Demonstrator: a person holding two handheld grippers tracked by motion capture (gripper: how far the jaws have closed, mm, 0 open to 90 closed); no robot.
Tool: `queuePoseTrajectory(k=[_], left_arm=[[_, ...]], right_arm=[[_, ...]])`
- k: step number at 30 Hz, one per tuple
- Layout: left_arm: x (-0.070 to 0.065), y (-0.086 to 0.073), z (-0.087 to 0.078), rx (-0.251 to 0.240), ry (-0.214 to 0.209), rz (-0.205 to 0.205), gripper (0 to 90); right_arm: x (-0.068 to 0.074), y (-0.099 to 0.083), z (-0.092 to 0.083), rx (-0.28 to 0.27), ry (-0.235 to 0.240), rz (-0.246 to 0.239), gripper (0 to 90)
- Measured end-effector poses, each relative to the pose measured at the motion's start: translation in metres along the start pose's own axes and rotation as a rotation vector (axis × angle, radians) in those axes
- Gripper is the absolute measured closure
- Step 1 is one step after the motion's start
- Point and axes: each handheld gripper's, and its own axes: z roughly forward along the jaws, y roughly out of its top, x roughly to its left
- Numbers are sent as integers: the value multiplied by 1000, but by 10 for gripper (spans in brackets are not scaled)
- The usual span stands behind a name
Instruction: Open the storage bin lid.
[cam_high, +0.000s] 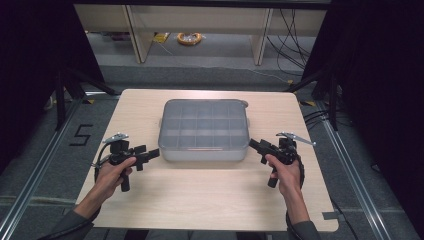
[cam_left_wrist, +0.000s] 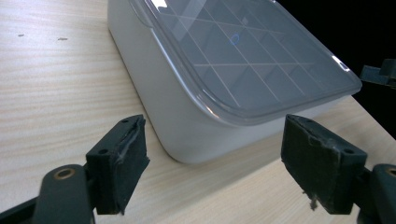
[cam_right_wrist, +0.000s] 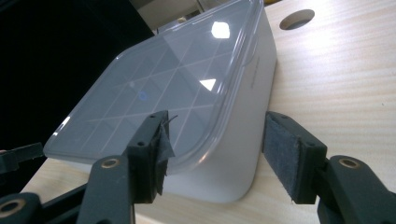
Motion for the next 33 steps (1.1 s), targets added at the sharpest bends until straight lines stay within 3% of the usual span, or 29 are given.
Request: queuePoseTrajectory(k=[2,3,4,5,6,8,9,12,14,15,23,26,27,28,29,32,33], left_arm=[[2,3,2,-5,-4,-1,221],[3,7,4,-14,-8,-10,224],[3,7,4,-14,-8,-10,225],[4,9,6,-19,-2,-11,227],[5,10,7,-18,3,-11,227],[9,13,10,-23,7,-29,227],[13,17,13,-25,-7,-51,229],[15,21,16,-21,0,-52,236],[17,24,19,-31,-4,-64,248],[18,28,23,-28,-10,-60,252],[22,44,39,-39,-9,-79,325],[24,50,45,-24,-11,-78,352],[24,51,47,-26,-7,-83,355],[25,53,49,-27,-4,-90,360],[27,54,50,-10,-3,-83,363],[30,55,56,-5,4,-102,364],[31,56,59,-3,6,-117,366]], right_arm=[[2,3,1,7,10,19,432],[5,6,3,12,14,66,434],[5,6,3,12,14,66,434],[0,9,6,-2,7,9,434],[-1,10,8,-11,6,1,433],[-2,11,10,-14,4,-4,433],[0,12,12,-4,9,41,435],[-1,14,15,-8,20,28,435],[-6,16,18,-14,3,8,439],[-4,17,20,-2,8,63,443],[-12,25,32,-13,14,50,468],[-11,30,37,-2,14,98,480],[-8,32,39,18,13,139,483],[-11,33,42,7,11,100,485],[-10,35,47,23,8,126,487],[-13,37,53,23,3,119,488],[-15,39,58,29,-10,138,489]])
